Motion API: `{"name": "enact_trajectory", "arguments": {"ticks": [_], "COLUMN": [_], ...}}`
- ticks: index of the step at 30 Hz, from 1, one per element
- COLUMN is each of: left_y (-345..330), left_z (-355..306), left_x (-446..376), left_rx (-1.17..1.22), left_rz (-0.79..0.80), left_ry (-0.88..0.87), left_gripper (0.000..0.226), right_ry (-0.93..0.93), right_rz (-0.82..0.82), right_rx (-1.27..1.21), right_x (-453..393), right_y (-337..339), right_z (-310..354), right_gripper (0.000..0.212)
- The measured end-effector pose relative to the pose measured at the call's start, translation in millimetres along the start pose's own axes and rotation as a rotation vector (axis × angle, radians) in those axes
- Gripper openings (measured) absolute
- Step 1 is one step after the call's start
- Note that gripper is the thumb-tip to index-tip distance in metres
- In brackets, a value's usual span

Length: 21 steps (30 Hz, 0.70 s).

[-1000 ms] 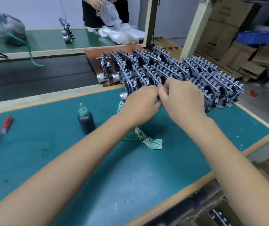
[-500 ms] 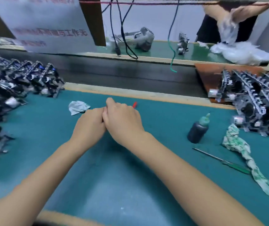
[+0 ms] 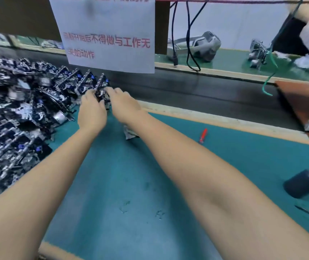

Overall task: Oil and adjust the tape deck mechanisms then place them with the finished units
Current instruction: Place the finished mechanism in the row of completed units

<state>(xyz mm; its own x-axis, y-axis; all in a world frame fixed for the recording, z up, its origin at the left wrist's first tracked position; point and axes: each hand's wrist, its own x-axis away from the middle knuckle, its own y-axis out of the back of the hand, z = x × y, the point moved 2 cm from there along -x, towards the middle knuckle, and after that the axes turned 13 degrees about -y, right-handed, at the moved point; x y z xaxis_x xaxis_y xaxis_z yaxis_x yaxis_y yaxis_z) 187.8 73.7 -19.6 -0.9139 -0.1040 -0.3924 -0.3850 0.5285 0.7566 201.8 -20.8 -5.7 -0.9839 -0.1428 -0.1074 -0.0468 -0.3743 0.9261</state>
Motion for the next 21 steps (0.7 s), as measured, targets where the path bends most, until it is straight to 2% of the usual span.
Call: {"name": "enact_trajectory", "arguments": {"ticks": [4, 8, 11, 13, 15, 17, 19, 21], "left_y": [3, 2, 0, -2, -4, -3, 0, 4], "left_z": [12, 20, 25, 23, 18, 16, 16, 15], "left_x": [-23, -42, -50, -53, -54, -54, -53, -50], "left_rx": [0.047, 0.014, 0.014, -0.01, -0.073, -0.098, -0.113, -0.116], "left_rz": [-0.082, -0.008, -0.032, -0.038, -0.027, -0.014, 0.028, 0.094], "left_ry": [0.069, 0.132, 0.159, 0.162, 0.135, 0.072, -0.061, -0.211], "left_gripper": [0.036, 0.035, 0.032, 0.03, 0.031, 0.032, 0.03, 0.026], "right_ry": [0.119, 0.191, 0.205, 0.213, 0.212, 0.218, 0.251, 0.278], "right_rz": [0.025, 0.046, 0.023, 0.041, 0.038, -0.075, -0.22, -0.268], "right_rx": [0.151, 0.233, 0.222, 0.228, 0.273, 0.33, 0.406, 0.466], "right_x": [-28, -45, -49, -49, -48, -47, -43, -41], "right_y": [-5, -7, -3, 0, 1, 2, 5, 12], "right_z": [14, 15, 13, 13, 12, 9, 5, -5], "right_gripper": [0.058, 0.065, 0.074, 0.069, 0.059, 0.049, 0.043, 0.045]}}
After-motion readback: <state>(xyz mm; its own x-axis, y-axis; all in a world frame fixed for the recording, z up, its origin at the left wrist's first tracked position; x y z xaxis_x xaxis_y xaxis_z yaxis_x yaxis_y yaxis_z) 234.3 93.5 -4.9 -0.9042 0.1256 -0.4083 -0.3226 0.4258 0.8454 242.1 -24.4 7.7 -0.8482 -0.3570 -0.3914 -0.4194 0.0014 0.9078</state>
